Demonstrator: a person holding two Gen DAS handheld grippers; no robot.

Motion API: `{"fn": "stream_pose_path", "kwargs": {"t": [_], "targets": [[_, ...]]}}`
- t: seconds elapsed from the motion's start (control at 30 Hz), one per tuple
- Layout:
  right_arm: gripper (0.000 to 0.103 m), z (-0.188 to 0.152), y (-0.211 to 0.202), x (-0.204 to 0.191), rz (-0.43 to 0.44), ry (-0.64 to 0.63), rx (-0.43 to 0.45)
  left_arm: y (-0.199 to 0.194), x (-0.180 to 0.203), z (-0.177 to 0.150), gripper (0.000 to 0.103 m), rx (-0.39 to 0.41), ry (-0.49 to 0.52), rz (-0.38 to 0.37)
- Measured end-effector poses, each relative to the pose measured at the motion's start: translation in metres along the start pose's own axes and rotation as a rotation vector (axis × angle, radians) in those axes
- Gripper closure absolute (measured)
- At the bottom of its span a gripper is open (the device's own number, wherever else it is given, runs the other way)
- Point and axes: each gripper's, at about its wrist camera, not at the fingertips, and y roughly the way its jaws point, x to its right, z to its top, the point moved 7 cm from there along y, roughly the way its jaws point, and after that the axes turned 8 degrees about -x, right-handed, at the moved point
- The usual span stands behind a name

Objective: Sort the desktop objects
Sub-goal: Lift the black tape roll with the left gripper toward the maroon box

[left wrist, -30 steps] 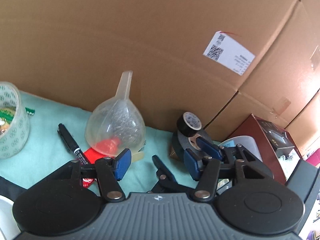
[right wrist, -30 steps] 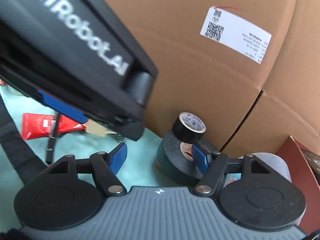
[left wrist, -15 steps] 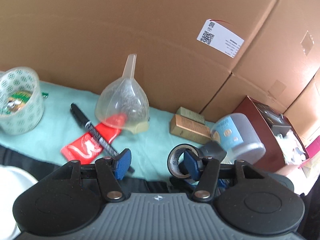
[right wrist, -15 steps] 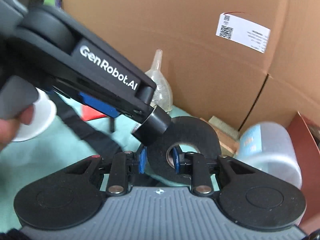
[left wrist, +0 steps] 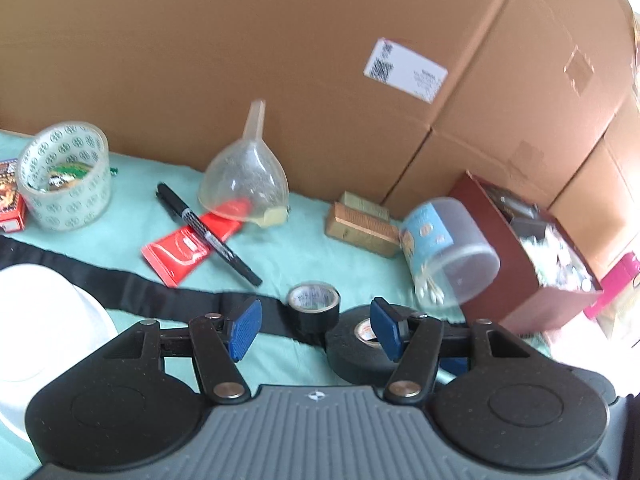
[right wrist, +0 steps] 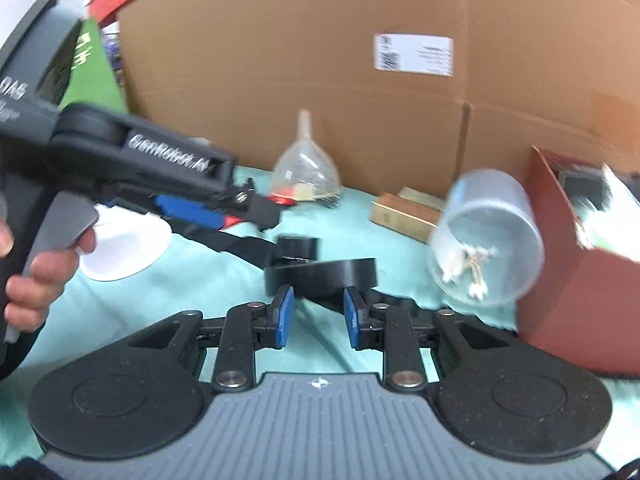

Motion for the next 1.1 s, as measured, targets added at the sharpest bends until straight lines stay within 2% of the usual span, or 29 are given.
{"fn": "stream_pose_path", "kwargs": {"t": [0.17, 0.33, 0.43, 0.57, 0.63, 0.83, 1.1], "targets": [[0.074, -0.009, -0.012, 0.012, -0.053, 0.018, 0.019, 0.009, 0.005, -0.01, 0.041, -0.032, 0.031, 0.028], [0.074, -0.016, 0.001, 0.022, -0.084, 0.066, -0.01, 0.028, 0.015, -0.02, 0.042, -0.097, 0.097, 0.013], [0.074, -0.017, 0.009, 0.023, -0.083, 0.098, -0.015, 0.038, 0.017, -0.022, 0.05, -0.117, 0.106, 0.01], [0.074, -0.016, 0.019, 0.027, -0.068, 0.141, -0.025, 0.042, 0.019, -0.022, 0.066, -0.131, 0.111, -0.047], [0.074, -0.015, 0.024, 0.028, -0.061, 0.147, -0.033, 0.043, 0.021, -0.024, 0.071, -0.141, 0.111, -0.069], [0.075, -0.012, 0.036, 0.026, -0.029, 0.148, -0.053, 0.045, 0.02, -0.024, 0.068, -0.147, 0.104, -0.102], [0.074, -0.011, 0.043, 0.02, -0.065, 0.115, -0.072, 0.046, 0.023, -0.022, 0.071, -0.138, 0.138, -0.052]]}}
